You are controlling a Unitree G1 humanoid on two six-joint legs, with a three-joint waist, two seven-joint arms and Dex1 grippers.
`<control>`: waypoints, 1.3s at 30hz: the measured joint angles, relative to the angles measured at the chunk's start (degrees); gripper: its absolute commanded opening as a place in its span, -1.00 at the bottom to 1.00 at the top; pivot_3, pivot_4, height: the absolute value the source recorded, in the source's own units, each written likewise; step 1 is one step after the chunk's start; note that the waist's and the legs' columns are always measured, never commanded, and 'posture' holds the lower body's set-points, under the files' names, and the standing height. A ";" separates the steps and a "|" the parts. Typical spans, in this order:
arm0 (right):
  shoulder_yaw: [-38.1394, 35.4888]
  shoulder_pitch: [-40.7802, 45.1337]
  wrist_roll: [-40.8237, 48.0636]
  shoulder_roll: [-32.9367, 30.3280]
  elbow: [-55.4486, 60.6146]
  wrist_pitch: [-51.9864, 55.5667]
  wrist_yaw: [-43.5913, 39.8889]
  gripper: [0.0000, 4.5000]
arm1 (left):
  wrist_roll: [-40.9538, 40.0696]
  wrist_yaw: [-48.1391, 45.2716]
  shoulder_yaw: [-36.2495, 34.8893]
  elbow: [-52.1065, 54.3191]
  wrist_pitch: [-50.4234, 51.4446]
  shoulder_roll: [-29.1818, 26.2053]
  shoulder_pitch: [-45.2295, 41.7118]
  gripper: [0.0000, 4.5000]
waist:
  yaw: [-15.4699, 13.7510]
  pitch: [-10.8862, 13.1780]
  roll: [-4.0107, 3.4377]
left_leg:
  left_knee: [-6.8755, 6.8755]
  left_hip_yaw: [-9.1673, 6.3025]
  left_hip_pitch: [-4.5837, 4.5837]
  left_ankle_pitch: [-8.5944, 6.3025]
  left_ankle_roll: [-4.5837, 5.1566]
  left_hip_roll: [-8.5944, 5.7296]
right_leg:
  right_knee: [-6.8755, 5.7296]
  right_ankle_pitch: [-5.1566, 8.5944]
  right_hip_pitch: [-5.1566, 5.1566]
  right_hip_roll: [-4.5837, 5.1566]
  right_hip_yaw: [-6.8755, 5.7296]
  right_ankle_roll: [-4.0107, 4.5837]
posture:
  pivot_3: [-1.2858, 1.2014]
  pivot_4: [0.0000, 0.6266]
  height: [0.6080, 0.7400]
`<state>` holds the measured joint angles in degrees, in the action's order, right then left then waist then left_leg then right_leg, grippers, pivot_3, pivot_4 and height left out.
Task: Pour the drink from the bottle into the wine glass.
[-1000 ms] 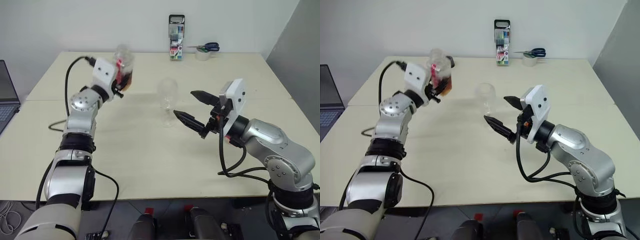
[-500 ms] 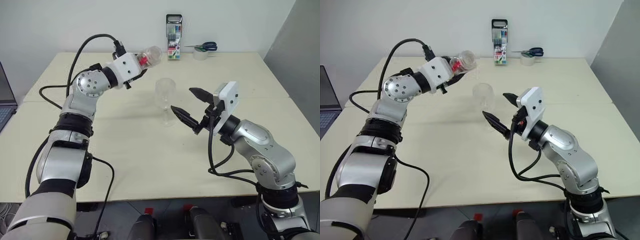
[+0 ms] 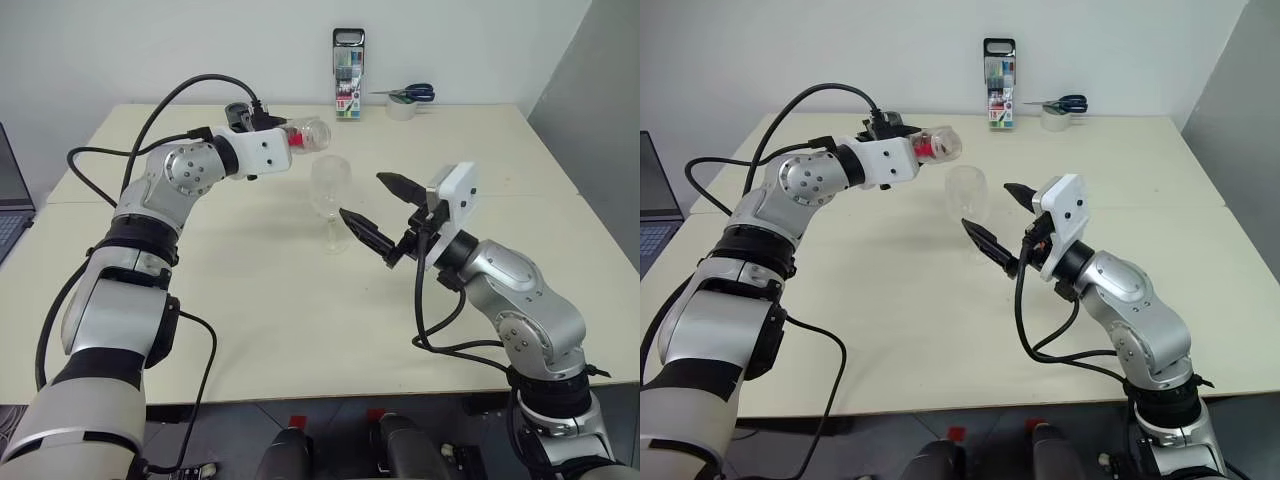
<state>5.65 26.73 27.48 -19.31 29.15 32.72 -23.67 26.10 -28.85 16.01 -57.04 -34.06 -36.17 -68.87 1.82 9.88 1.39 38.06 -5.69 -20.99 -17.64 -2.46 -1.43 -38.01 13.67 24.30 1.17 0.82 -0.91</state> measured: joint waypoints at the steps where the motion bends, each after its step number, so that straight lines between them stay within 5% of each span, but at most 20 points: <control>1: -0.06 -0.71 -0.42 0.19 -0.04 -0.66 0.04 1.00 | 0.43 0.17 0.28 -0.20 -0.41 -0.10 -0.08 -0.26 | -0.01 0.00 0.00 | 0.00 0.00 0.00 0.00 0.00 0.00 | 0.00 0.00 0.00 0.00 0.00 0.00 | 0.03 -0.52 1.00; 39: -2.06 -5.89 -3.67 2.29 -0.71 -4.87 0.14 1.00 | 13.77 9.17 8.71 -6.89 -7.79 -2.91 -9.39 -0.26 | 0.02 0.00 0.01 | 0.03 0.06 0.01 0.00 0.01 -0.15 | -0.06 0.00 0.01 0.00 0.02 -0.01 | 0.03 -0.52 1.00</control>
<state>3.58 20.84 23.82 -17.01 28.44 27.85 -23.53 39.87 -19.68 24.73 -63.93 -41.85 -39.08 -78.26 1.84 9.89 1.40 38.09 -5.63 -20.98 -17.64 -2.46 -1.58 -38.07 13.68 24.31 1.17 0.85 -0.92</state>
